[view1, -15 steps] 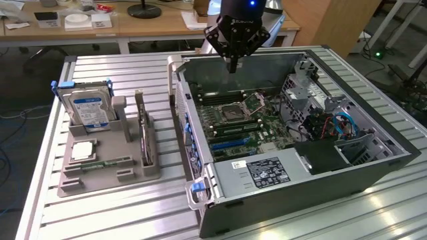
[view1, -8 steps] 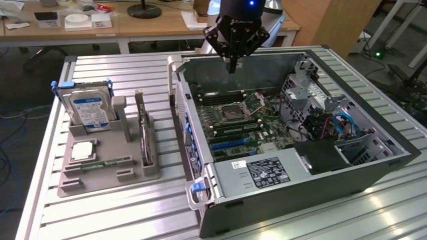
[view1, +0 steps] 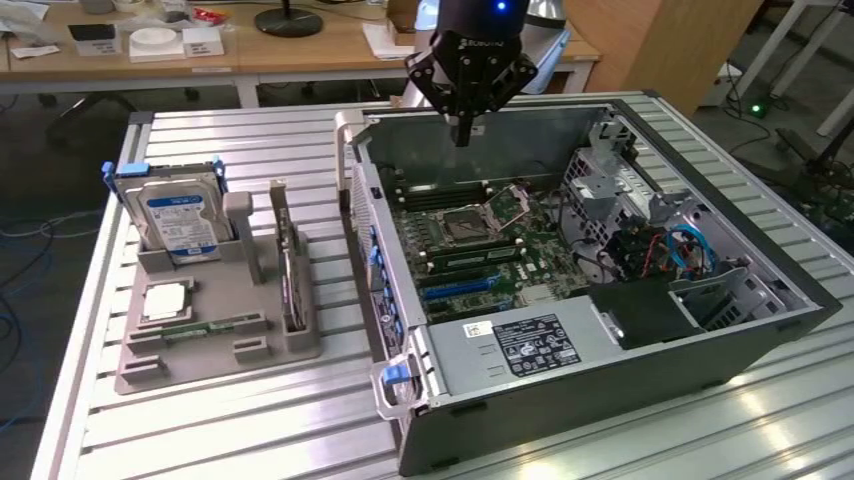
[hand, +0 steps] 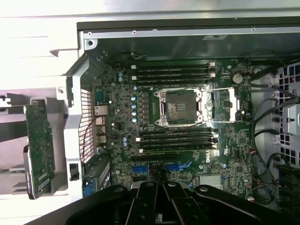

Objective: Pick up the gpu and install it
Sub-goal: 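Reach for the gpu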

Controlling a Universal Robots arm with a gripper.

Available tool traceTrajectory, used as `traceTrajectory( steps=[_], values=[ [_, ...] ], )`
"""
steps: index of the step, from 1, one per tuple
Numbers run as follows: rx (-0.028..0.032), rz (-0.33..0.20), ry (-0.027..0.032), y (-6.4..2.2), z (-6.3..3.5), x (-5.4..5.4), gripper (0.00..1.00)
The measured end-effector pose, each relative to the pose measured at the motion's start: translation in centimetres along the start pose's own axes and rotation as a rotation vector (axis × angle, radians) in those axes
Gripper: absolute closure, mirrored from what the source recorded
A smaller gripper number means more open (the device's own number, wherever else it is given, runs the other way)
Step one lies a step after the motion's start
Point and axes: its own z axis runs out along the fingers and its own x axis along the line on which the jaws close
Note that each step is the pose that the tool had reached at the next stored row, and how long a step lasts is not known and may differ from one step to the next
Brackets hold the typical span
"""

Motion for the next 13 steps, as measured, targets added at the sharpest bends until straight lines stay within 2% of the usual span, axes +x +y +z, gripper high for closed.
traceTrajectory(
  steps=[13],
  values=[
    [0.0000, 0.000, 0.0001, -0.03, 0.01, 0.36, 0.90]
  ],
)
